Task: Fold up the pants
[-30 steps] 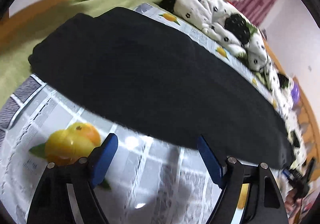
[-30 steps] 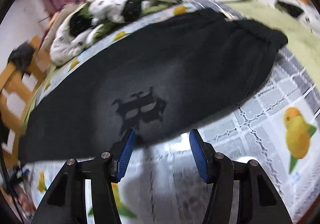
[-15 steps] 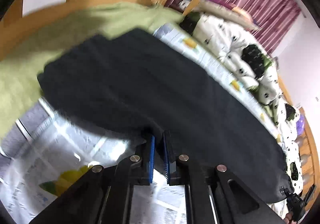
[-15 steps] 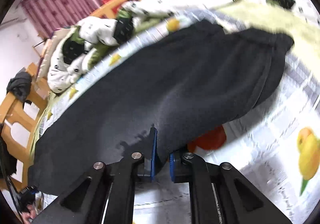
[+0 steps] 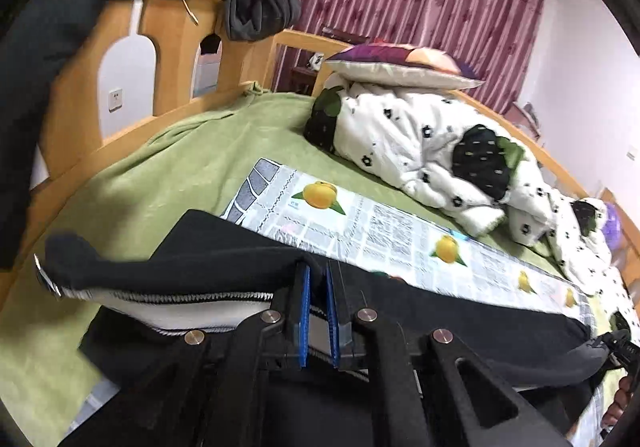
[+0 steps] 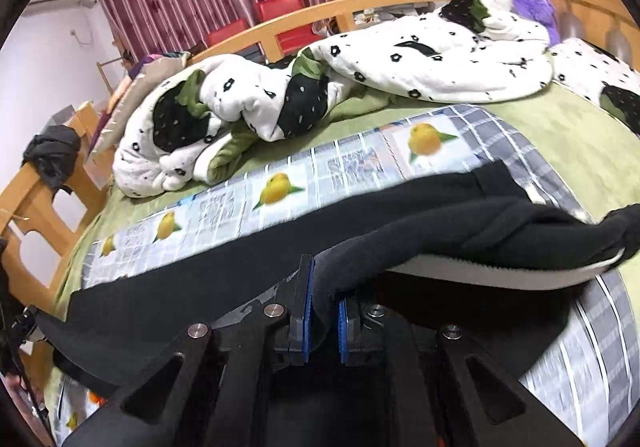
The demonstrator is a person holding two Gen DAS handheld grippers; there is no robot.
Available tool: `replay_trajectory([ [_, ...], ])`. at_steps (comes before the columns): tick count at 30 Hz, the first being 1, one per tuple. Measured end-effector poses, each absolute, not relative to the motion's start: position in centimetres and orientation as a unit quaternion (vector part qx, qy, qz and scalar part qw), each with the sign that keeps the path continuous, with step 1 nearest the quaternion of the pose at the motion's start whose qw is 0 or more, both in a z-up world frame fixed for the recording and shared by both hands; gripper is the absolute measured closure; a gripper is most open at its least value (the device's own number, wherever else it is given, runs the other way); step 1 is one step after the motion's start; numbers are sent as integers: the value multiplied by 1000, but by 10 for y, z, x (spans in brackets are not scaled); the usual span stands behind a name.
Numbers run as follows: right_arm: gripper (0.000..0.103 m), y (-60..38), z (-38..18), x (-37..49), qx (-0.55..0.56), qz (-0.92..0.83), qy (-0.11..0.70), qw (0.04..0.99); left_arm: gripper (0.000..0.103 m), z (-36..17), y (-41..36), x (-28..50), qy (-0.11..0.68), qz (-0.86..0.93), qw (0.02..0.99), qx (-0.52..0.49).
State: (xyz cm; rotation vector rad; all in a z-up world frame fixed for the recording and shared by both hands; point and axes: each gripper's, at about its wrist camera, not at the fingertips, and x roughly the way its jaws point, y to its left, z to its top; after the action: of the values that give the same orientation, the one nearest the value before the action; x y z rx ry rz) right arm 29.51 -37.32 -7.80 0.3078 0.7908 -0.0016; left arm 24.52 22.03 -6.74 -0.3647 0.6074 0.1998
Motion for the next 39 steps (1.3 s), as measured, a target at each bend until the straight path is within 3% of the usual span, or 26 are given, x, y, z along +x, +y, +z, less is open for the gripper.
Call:
replay_trajectory([
  [4,91,-375,-107,358,162,-11,413,896,90,-91,220,294,321,107,923,-181],
  [7,79,-372,-133,390,159,-6,455,876,85,-106,219,313,349,131,912,-170],
  [9,67,-371,-139,389,167,-6,449,878,64,-109,218,311,347,128,913,-171],
  [10,62,-369,-136,381,166,0,432,886,36,-109,218,307,345,124,915,-171],
  [11,54,-367,-134,375,163,7,422,892,27,-108,217,299,336,120,918,-172],
  [12,50,-365,-131,367,158,12,414,896,28,-106,215,288,324,115,923,-171],
  [22,47,-388,-138,226,75,-13,458,886,28,-132,203,171,393,66,889,-224],
  [25,42,-411,-154,198,91,-27,475,875,28,-153,197,149,414,59,877,-236],
  [28,42,-432,-171,193,143,-25,490,860,30,-184,203,143,434,59,852,-287],
  [37,42,-459,-180,232,234,-22,460,856,30,-194,234,180,384,77,847,-360],
  [39,42,-463,-182,247,252,-24,450,856,36,-194,242,194,383,86,843,-369],
])
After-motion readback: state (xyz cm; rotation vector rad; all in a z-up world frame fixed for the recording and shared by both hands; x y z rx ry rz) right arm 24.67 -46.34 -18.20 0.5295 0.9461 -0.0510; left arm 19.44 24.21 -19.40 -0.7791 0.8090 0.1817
